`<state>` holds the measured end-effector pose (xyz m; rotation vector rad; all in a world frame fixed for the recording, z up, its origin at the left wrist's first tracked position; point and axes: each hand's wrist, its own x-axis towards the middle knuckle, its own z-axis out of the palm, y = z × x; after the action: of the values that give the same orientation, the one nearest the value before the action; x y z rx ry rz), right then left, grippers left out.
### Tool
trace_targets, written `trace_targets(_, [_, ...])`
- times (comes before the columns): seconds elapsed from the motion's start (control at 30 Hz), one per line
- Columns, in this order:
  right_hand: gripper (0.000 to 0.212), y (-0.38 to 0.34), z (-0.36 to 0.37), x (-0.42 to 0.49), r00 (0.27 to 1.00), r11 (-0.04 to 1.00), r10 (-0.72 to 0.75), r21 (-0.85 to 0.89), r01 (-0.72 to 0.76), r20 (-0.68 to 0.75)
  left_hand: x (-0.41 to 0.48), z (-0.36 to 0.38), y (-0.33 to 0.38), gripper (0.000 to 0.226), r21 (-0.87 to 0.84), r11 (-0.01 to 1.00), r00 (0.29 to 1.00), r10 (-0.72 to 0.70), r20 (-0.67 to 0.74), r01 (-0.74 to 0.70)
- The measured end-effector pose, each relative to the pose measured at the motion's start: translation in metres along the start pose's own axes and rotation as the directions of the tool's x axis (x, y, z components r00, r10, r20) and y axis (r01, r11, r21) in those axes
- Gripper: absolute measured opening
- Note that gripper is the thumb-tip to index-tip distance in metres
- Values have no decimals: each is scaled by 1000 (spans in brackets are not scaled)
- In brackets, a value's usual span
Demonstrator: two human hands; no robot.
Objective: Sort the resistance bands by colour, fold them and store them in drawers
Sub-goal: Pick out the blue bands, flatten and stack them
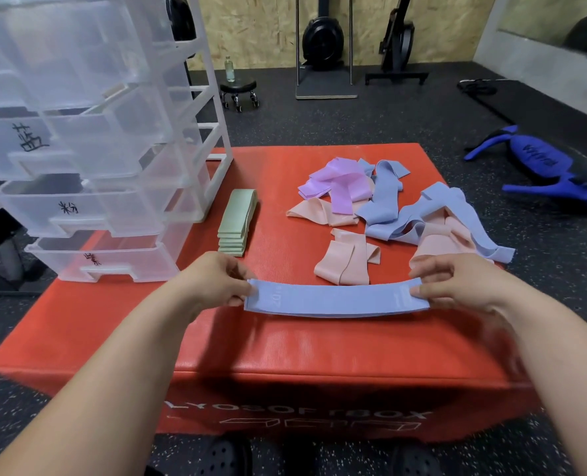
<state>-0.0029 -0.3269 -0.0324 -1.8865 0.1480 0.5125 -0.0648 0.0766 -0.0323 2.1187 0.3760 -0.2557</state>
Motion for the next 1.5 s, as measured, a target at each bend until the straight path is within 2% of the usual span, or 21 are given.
trace_targets(0.17, [25,17,10,8,999,946,-42,-323,29,-34,6,16,-13,14,274,961,999,22,24,-28])
trace_targets(0.27, [24,16,15,10,991,847,-126,-526,79,-53,6,17,-11,16,512,851,992,120,25,-116])
trace_targets(0.37, [29,9,14,7,974,720,-225,-678,144,-33,4,14,-9,26,599,769,971,230,65,-223])
trace_targets(0.5, [48,5,6,-1,963,712,-223,-649,268,152,1,5,-14,39,532,752,921,327,213,-390])
trace_targets(0.57, [55,5,4,-5,955,631,-207,-717,295,211,-1,4,-17,50,554,709,899,339,276,-438])
trace_targets(0.67, [53,4,7,-6,943,532,-259,-785,319,208,-3,5,-19,53,582,665,883,375,282,-468])
trace_targets(0.97, [54,2,9,-5,937,540,-262,-770,340,230,-3,7,-20,61,574,664,876,398,273,-480])
trace_targets(1.03, [46,1,10,-1,927,570,-320,-742,353,195,2,9,-19,58,564,664,868,429,252,-491])
trace_targets(1.1, [35,-3,12,7,915,617,-390,-708,343,103,8,14,-14,52,546,681,866,459,200,-487])
trace_targets(1.17, [29,-7,18,22,881,616,-473,-711,339,10,16,23,-6,48,528,699,859,495,129,-482])
trace_targets(1.27, [30,-13,31,47,808,531,-585,-784,321,-65,30,43,7,40,501,716,841,538,47,-486])
trace_targets(1.4, [37,-18,46,77,743,405,-658,-889,214,-121,47,66,20,34,498,704,813,583,4,-507])
trace_targets(1.5, [34,-18,50,95,717,377,-674,-917,127,-179,56,76,28,30,486,701,795,606,-20,-522])
